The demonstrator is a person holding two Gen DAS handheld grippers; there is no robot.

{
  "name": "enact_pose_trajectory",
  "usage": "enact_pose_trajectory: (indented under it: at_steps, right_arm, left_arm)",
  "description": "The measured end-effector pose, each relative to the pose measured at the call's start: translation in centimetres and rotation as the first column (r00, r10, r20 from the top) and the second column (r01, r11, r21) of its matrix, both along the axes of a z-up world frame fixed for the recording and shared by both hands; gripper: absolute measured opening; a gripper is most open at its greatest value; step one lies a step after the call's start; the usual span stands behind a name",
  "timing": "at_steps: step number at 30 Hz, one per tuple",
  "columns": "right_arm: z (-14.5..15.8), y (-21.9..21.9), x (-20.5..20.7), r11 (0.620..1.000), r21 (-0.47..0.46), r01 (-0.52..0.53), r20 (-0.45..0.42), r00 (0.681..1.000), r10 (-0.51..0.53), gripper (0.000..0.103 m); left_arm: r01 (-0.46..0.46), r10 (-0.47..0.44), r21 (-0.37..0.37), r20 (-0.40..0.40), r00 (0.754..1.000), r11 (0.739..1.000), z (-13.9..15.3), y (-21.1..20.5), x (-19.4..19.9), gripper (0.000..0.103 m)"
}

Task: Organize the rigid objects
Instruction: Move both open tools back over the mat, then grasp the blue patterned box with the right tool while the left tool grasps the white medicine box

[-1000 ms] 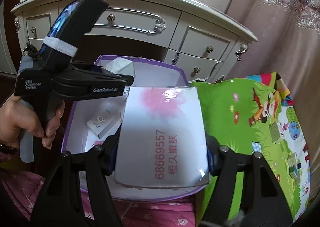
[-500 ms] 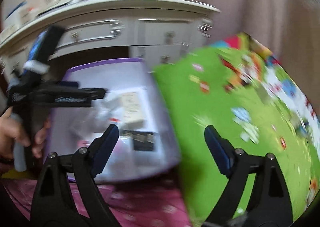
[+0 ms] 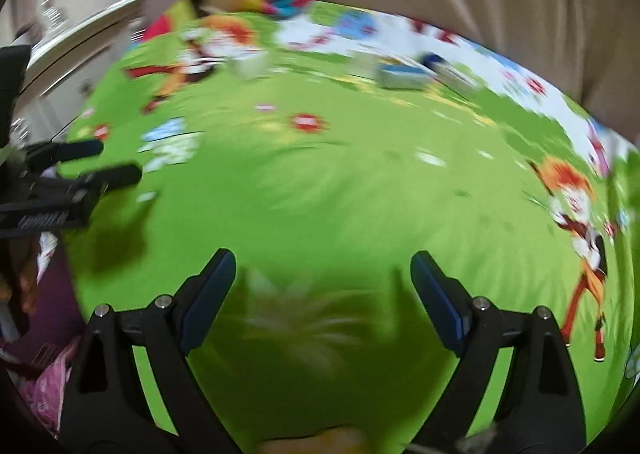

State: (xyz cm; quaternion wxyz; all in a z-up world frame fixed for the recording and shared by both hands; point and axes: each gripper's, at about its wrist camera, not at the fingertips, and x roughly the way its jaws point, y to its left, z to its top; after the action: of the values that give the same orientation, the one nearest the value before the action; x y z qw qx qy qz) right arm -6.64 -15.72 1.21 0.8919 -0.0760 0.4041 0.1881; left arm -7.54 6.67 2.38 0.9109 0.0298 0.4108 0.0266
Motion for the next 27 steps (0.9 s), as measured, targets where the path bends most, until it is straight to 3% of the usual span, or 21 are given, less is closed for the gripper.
enact_pose_trajectory:
  at_steps: [3, 8, 11, 13, 15, 17, 19, 23, 26, 27]
  right_arm:
    - [-0.7, -2.6, 3.4, 0.996, 0.028, 0.088, -0.042, 0.995, -0.087, 0.091]
    - [-1.5, -4.8, 9.5, 0.97, 0.125, 0.21, -0.121, 0.973, -0.195, 0.091]
    - [-1.6, -5.6, 12.9, 0.944, 0.175, 0.279, -0.151, 0.955, -0.254, 0.092]
    - [-1.4, -5.6, 16.1, 0.912, 0.225, 0.343, -0.194, 0.933, -0.303, 0.092]
    - [-1.3, -5.6, 18.5, 0.87, 0.29, 0.399, -0.236, 0.911, -0.339, 0.092]
    - [-1.4, -5.4, 21.5, 0.81, 0.325, 0.487, -0.287, 0.867, -0.406, 0.093]
    - [-1.4, -5.0, 24.0, 0.764, 0.317, 0.562, -0.323, 0.821, -0.471, 0.093]
    - [-1.1, -3.2, 27.9, 0.715, 0.278, 0.642, -0.35, 0.761, -0.547, 0.093]
    - [-1.2, -1.7, 29.8, 0.73, 0.201, 0.654, -0.329, 0.747, -0.578, 0.099]
    - [-1.3, -0.7, 30.1, 0.759, 0.135, 0.637, -0.304, 0.756, -0.58, 0.099]
  left_arm:
    - [-0.07, 0.07, 0.023, -0.014, 0.997, 0.997, -0.8, -0.4, 4.9, 0.089]
    - [-0.193, 0.194, 0.006, -0.039, 0.98, 0.981, -2.2, 2.2, 8.5, 0.089]
    - [-0.258, 0.253, -0.129, -0.054, 0.966, 0.957, -2.7, 4.7, 8.0, 0.103]
    - [-0.268, 0.264, -0.162, -0.044, 0.963, 0.95, -2.8, 5.1, 7.7, 0.103]
    - [-0.27, 0.266, -0.143, -0.05, 0.963, 0.952, -3.1, 4.8, 7.8, 0.103]
    - [-0.27, 0.264, -0.106, -0.065, 0.962, 0.957, -3.4, 4.2, 8.1, 0.103]
    - [-0.27, 0.265, -0.082, -0.074, 0.961, 0.959, -3.6, 3.9, 8.4, 0.103]
    - [-0.27, 0.264, -0.098, -0.07, 0.962, 0.958, -3.4, 4.0, 8.5, 0.103]
    - [-0.27, 0.264, -0.107, -0.068, 0.962, 0.957, -2.9, 4.4, 8.5, 0.103]
    - [-0.27, 0.264, -0.107, -0.068, 0.962, 0.957, -3.0, 4.3, 8.5, 0.103]
